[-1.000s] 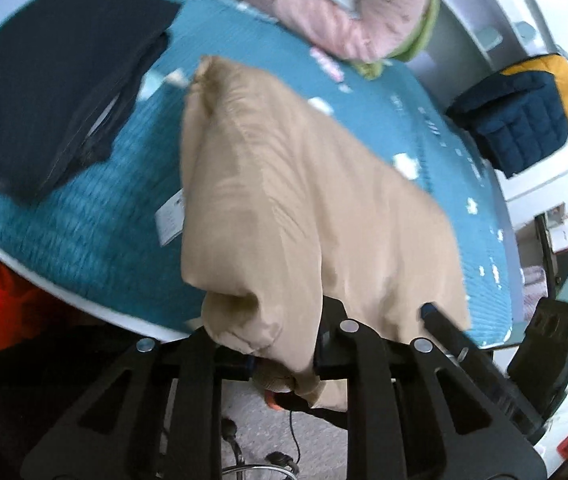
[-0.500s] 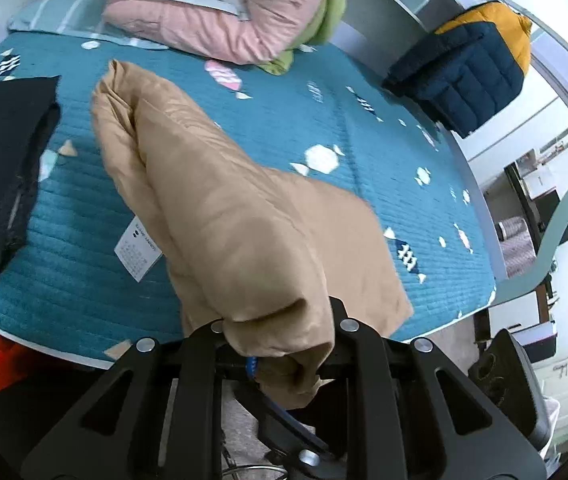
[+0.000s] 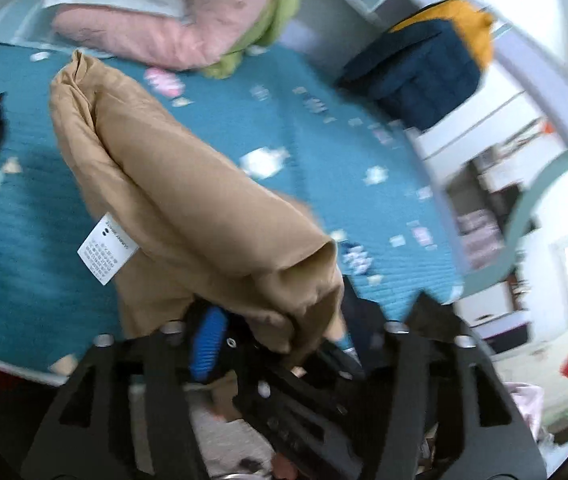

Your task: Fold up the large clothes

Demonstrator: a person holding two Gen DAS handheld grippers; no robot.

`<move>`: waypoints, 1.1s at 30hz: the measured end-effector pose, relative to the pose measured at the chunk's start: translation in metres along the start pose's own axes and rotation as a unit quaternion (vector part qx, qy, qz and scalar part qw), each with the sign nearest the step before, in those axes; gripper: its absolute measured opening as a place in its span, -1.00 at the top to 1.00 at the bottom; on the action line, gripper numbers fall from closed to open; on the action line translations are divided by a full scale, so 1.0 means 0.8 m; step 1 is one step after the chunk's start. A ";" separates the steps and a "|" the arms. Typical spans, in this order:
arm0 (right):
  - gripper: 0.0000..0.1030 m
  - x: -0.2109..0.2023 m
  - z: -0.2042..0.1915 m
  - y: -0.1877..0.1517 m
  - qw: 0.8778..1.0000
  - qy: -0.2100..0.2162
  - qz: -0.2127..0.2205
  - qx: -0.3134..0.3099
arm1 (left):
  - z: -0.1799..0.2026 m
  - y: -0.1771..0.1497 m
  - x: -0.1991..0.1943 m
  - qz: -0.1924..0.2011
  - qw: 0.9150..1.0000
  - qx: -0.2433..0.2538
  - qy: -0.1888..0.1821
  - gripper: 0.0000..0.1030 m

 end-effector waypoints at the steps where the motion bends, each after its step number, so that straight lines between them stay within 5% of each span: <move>1: 0.63 -0.005 0.009 0.003 1.000 0.003 0.004 0.021 | 0.007 0.004 -0.005 0.016 1.000 0.005 -0.013 -0.55; 5: 0.64 -0.033 0.056 0.017 0.993 0.009 0.033 0.117 | 0.025 0.017 -0.017 0.058 0.998 0.027 -0.026 -0.62; 10: 0.64 -0.080 0.118 0.021 0.974 -0.008 0.082 0.210 | -0.013 0.019 0.009 0.060 0.994 0.034 0.088 -0.62; 13: 0.64 -0.099 0.155 0.017 0.960 -0.031 0.101 0.259 | -0.043 0.007 0.043 0.035 0.987 0.035 0.150 -0.62; 21: 0.54 -0.131 0.245 -0.035 0.904 -0.117 0.090 0.402 | -0.113 -0.067 0.136 -0.090 0.976 0.013 0.198 -0.71; 27: 0.33 -0.159 0.244 -0.018 0.917 -0.142 0.061 0.367 | -0.112 -0.080 0.158 -0.093 0.976 0.012 0.196 -0.71; 33: 0.03 -0.214 0.226 0.047 0.949 -0.184 0.108 0.231 | -0.099 -0.073 0.169 -0.096 0.975 0.029 0.200 -0.71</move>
Point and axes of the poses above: each gripper's, at about its wrist camera, not at the fingertips, and x roughly the way its jaws point, z to its right, y to its top, the point moved 8 cm from there along x, roughly the way its jaws point, and after that the axes turned 7 degrees about z, right-handed, at the moved point
